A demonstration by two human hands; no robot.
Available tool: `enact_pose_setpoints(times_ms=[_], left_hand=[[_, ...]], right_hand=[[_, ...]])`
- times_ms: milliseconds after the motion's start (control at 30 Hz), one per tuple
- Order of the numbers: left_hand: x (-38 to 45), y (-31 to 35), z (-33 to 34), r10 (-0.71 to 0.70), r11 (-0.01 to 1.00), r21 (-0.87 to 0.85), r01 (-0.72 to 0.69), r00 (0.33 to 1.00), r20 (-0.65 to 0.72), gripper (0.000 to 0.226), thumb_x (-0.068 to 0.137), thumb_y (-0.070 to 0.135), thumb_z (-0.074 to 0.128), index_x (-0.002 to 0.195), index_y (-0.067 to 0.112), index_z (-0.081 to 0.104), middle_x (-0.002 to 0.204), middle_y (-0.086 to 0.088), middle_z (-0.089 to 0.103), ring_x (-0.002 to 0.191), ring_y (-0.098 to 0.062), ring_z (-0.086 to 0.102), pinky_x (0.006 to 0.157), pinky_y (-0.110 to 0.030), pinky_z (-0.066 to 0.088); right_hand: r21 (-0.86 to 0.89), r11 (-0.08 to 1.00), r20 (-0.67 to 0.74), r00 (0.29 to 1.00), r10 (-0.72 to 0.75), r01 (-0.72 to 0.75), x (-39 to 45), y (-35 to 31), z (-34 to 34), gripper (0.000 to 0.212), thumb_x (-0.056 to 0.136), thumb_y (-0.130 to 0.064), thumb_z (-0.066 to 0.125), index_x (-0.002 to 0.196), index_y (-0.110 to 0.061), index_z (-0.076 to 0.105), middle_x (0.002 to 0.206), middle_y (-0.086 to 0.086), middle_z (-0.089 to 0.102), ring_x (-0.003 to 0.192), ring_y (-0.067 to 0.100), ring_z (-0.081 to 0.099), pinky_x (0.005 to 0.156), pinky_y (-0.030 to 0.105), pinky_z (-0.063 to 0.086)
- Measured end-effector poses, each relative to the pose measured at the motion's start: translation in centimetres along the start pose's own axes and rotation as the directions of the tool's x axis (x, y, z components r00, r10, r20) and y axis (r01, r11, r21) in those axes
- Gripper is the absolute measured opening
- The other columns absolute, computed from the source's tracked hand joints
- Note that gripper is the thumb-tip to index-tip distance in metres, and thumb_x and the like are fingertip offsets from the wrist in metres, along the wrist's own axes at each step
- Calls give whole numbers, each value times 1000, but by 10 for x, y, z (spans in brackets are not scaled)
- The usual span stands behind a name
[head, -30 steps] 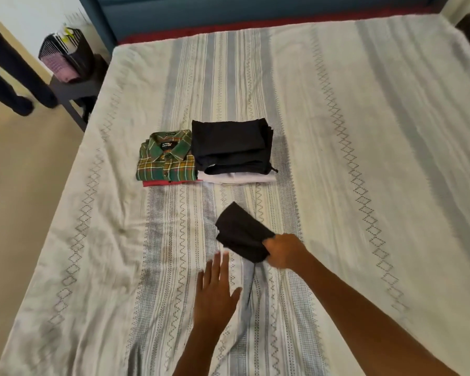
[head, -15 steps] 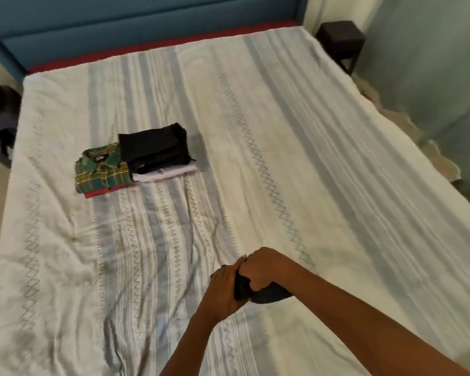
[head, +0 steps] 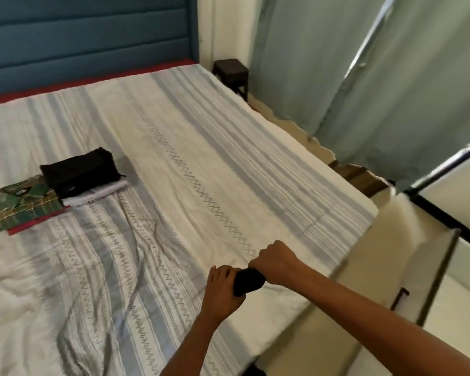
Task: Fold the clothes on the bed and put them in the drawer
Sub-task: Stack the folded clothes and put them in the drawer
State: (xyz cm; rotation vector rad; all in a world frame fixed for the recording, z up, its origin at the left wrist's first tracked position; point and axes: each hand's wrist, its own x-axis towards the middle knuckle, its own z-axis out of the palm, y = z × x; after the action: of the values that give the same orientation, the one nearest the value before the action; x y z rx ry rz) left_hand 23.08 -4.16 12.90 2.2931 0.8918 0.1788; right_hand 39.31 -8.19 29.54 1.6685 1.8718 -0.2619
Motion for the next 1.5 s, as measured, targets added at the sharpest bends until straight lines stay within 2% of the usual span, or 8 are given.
enact_pose_setpoints(times_ms=[167, 267, 367, 467, 600, 800, 1100, 1500], left_hand=[[-3, 53, 8, 9, 999, -55, -2, 994, 113, 55, 72, 35, 62, 125, 25, 52, 121, 9, 59, 117, -12, 54, 118, -42, 26], [9, 95, 12, 78, 991, -125, -41, 949, 306, 46, 67, 30, 66, 113, 28, 61, 97, 7, 70, 86, -16, 67, 77, -33, 55], [21, 135, 21, 211, 975, -177, -135, 820, 532, 25, 66, 39, 63, 86, 24, 60, 74, 3, 68, 67, -14, 67, 63, -40, 57], [35, 184, 35, 308, 950, -188, -248, 671, 675, 52, 64, 50, 54, 104, 17, 61, 97, 0, 69, 87, -16, 65, 70, -26, 50], [52, 267, 73, 377, 871, -119, -477, 493, 784, 50, 72, 46, 58, 117, 25, 61, 107, 2, 67, 99, -17, 63, 81, -32, 50], [71, 399, 160, 512, 662, -64, -746, 389, 766, 39, 86, 42, 62, 123, 32, 62, 114, 4, 69, 105, -20, 65, 87, -38, 54], [79, 544, 297, 579, 289, -117, -950, 76, 812, 35, 92, 27, 63, 127, 25, 61, 124, 3, 64, 113, -20, 61, 94, -33, 49], [157, 589, 451, 372, 42, -257, -965, -224, 901, 35, 92, 20, 65, 126, 21, 60, 125, 0, 62, 116, -21, 57, 93, -38, 50]], right_hand=[[244, 935, -6, 963, 269, -259, -87, 23, 19, 32, 94, -29, 54, 122, -15, 46, 99, 8, 69, 79, 30, 63, 64, 33, 35], [376, 834, 100, 913, 396, -403, -141, 44, 44, 33, 92, -36, 52, 122, -22, 54, 103, 6, 68, 88, 27, 63, 67, 34, 40], [506, 698, 204, 856, 475, -507, -193, 63, 79, 36, 93, -40, 55, 124, -22, 59, 114, 5, 65, 100, 26, 62, 76, 33, 44], [635, 495, 331, 788, 519, -593, -249, 75, 123, 37, 91, -40, 58, 120, -17, 62, 116, 7, 66, 106, 29, 62, 80, 34, 46], [725, 218, 438, 681, 587, -654, -333, 84, 188, 24, 88, -36, 61, 106, -21, 61, 104, 5, 63, 97, 28, 62, 81, 37, 49], [747, -148, 526, 441, 727, -648, -441, 77, 277, 19, 85, -31, 60, 102, -24, 65, 92, 2, 67, 83, 23, 62, 69, 35, 46], [681, -529, 665, 127, 736, -506, -505, 46, 389, 38, 87, -29, 60, 124, -22, 66, 103, 7, 72, 89, 27, 66, 66, 27, 39], [508, -825, 843, -51, 535, -248, -403, 59, 499, 41, 101, -30, 51, 139, -14, 49, 116, 10, 69, 103, 28, 66, 83, 33, 48]])
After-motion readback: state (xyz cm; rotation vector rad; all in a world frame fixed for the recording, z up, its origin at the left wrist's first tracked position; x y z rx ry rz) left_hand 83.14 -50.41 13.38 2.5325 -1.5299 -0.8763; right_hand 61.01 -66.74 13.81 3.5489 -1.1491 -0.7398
